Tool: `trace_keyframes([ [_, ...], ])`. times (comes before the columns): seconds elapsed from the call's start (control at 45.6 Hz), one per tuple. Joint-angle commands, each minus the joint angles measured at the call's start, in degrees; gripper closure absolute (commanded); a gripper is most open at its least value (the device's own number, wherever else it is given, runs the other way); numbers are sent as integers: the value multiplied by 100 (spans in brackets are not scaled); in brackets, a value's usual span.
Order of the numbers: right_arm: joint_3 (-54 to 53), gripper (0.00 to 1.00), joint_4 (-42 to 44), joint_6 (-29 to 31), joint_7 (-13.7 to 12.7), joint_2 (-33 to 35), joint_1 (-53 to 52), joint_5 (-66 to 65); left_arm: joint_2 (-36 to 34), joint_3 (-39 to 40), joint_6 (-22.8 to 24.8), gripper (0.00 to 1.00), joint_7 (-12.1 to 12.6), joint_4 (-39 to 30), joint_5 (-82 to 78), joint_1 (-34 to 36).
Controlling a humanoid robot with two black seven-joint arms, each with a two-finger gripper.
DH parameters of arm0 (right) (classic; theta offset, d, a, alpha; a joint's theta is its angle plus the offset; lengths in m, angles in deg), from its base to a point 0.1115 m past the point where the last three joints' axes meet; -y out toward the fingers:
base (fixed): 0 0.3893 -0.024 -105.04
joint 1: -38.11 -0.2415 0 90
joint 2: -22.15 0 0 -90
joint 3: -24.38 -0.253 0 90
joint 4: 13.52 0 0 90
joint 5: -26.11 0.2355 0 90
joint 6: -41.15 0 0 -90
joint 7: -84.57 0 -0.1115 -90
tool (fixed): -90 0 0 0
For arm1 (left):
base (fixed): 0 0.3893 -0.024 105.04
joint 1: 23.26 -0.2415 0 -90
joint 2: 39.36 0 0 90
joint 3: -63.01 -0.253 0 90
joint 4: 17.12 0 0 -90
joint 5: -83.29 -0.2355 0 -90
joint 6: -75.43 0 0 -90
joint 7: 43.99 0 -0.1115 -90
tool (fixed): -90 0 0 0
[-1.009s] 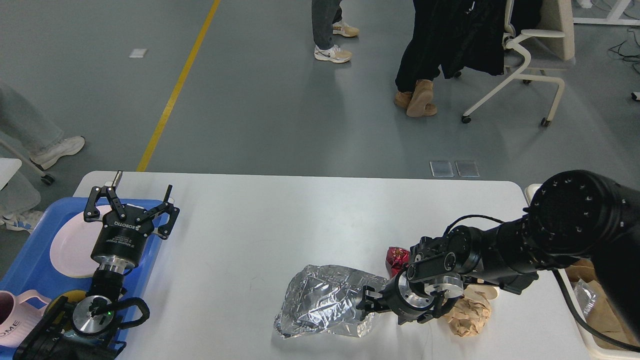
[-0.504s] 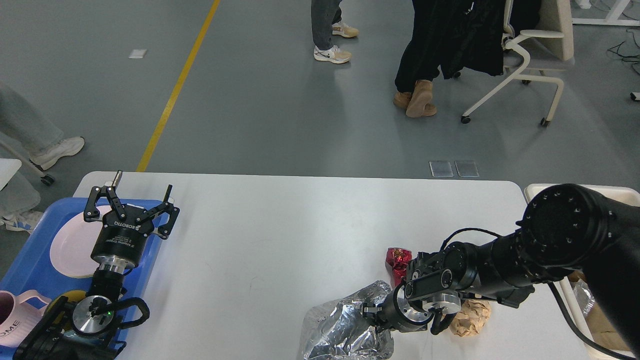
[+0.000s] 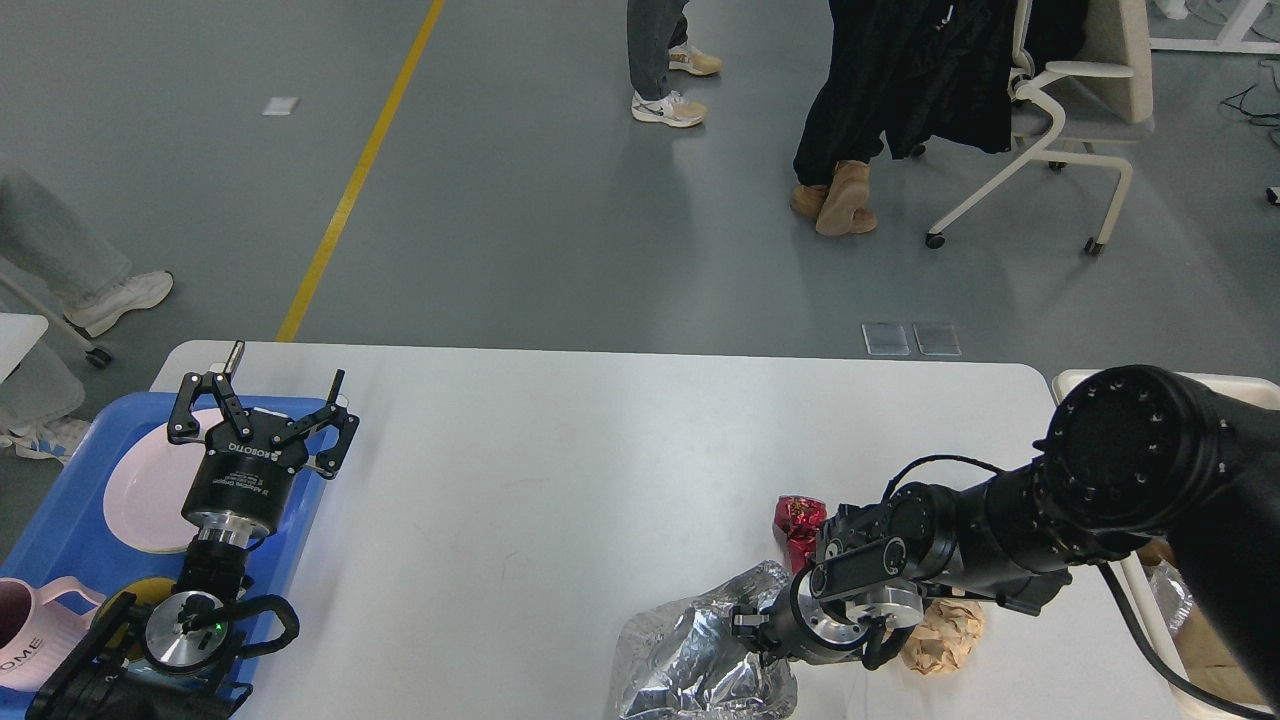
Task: Tidy desktop
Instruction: 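Lift the crumpled foil and drop it into the white bin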
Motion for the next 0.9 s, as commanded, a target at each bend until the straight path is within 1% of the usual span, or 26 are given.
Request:
trace_keyframes([
  [0.0, 42, 100, -304, 10, -8, 47, -272, 50, 0, 1, 1, 4, 0, 0, 0, 0],
  [0.11, 51, 100, -910, 10, 1, 318, -772, 68, 0, 1, 1, 4, 0, 0, 0, 0],
  [0.285, 68, 100, -2044, 36, 1, 758, -2064, 331, 0, 1, 1, 4, 0, 0, 0, 0],
  [0.395, 217, 100, -2571, 282, 1, 1048, -2942, 516, 0, 1, 1, 4, 0, 0, 0, 0],
  [0.461, 498, 100, -2817, 537, 1, 1084, -3627, 639, 0, 1, 1, 4, 0, 0, 0, 0],
  [0.636, 1368, 100, -3091, 2091, 45, 1575, -5473, 806, 0, 1, 1, 4, 0, 0, 0, 0],
  [0.702, 1737, 100, -3187, 2558, 54, 1681, -6115, 806, 0, 1, 1, 4, 0, 0, 0, 0],
  [0.811, 2221, 100, -3337, 2972, 106, 1673, -6916, 797, 0, 0, -8, 4, 0, 0, 0, 0],
  [0.877, 2371, 100, -3346, 3069, 281, 1655, -7031, 797, 0, 1, -8, 4, 0, 0, 0, 0],
])
